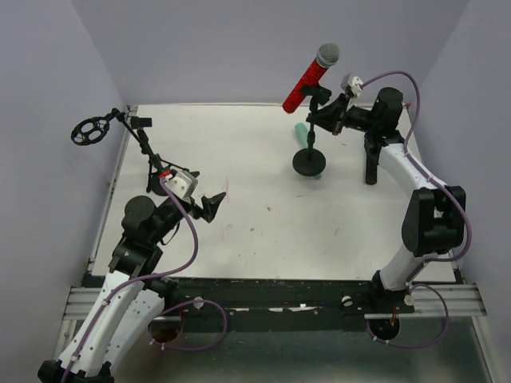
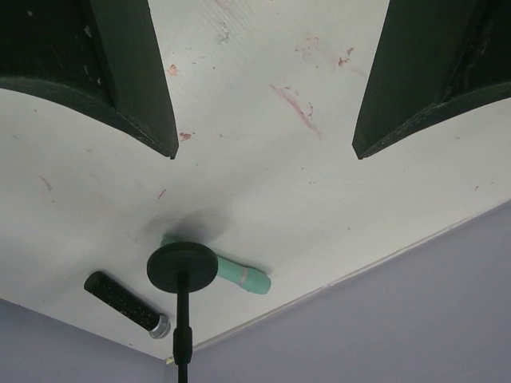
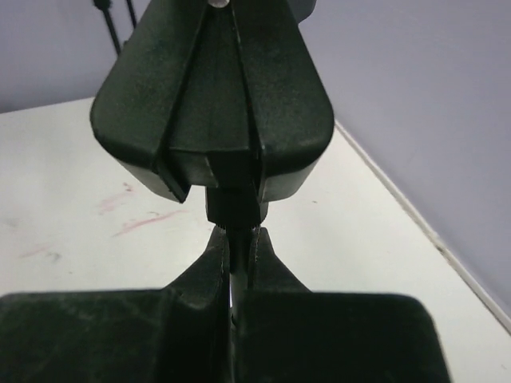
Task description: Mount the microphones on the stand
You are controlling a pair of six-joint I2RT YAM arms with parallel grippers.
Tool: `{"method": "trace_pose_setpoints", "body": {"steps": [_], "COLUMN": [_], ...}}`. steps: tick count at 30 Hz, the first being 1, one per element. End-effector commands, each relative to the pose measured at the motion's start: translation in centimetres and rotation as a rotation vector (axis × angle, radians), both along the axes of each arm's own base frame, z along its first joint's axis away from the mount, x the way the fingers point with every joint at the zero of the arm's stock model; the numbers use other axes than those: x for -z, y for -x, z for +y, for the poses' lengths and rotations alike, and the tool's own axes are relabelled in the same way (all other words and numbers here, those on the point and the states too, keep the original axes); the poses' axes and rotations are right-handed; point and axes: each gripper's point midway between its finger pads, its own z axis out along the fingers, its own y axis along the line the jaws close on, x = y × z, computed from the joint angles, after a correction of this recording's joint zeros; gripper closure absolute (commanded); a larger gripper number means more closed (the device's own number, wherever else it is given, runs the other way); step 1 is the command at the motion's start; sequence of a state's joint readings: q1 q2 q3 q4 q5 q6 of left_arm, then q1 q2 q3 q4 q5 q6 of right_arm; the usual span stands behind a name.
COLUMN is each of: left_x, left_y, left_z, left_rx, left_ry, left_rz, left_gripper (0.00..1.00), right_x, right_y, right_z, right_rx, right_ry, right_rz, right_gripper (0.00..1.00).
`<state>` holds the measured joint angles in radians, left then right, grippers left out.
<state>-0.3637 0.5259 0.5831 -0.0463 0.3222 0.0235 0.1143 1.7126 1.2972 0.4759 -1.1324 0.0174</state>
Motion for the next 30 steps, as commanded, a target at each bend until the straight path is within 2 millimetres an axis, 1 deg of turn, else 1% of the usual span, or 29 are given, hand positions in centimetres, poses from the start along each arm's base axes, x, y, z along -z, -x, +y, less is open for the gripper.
{"method": "trace_pose_setpoints", "body": {"steps": [1, 3, 5, 7, 9, 10, 14, 17, 20, 23, 26, 27, 30], "left_x": [-0.3, -0.3, -0.3, -0.3, -0.1, -0.1, -0.1, 0.2, 0.2, 0.2, 0.3, 0.2, 0.2], "left_y": [-0.4, -0.4, -0.4, -0.4, -0.4, -0.4, -0.5, -0.6, -0.7, -0.7, -0.7, -0.7, -0.7], "left_z": [0.4, 0.4, 0.4, 0.4, 0.4, 0.4, 0.4, 0.4, 0.4, 0.4, 0.5, 0.4, 0.4], "left_rx": [-0.025, -0.025, -0.024, -0.025, -0.027, -0.027, -0.027, -0.026, -0.030, -0.033, -0.034, -0.031, -0.030], "left_ry": [-0.005, -0.006, -0.007, -0.008, -0.009, -0.010, -0.011, -0.014, -0.015, -0.016, -0.018, -0.017, -0.017], "left_rz": [-0.025, -0.023, -0.026, -0.023, -0.020, -0.021, -0.020, -0.011, -0.008, -0.009, -0.007, -0.010, -0.010], "left_gripper": [0.02, 0.02, 0.01, 0.02, 0.02, 0.02, 0.02, 0.02, 0.02, 0.02, 0.02, 0.02, 0.02], "right_x": [-1.4, -1.9, -2.0, -1.8, -1.4, -1.0, -0.2, 0.9, 1.4, 2.5, 3.6, 4.4, 5.9], "right_y": [-2.8, -4.7, -6.7, -8.4, -9.7, -10.5, -12.0, -13.1, -13.4, -13.3, -12.7, -12.3, -11.3], "right_z": [-3.6, -5.1, -6.7, -8.4, -9.2, -10.7, -12.0, -13.0, -13.4, -13.9, -14.4, -14.6, -14.8], "right_rx": [0.189, 0.275, 0.367, 0.437, 0.493, 0.531, 0.608, 0.659, 0.677, 0.685, 0.686, 0.684, 0.672], "right_ry": [0.091, 0.100, 0.102, 0.087, 0.074, 0.074, 0.062, 0.049, 0.023, 0.008, -0.005, -0.006, -0.010], "right_rz": [-0.063, -0.092, -0.114, -0.134, -0.150, -0.149, -0.181, -0.185, -0.203, -0.200, -0.200, -0.189, -0.183], "right_gripper": [1.00, 1.00, 1.00, 1.00, 1.00, 1.00, 1.00, 1.00, 1.00, 1.00, 0.99, 0.98, 0.92]}}
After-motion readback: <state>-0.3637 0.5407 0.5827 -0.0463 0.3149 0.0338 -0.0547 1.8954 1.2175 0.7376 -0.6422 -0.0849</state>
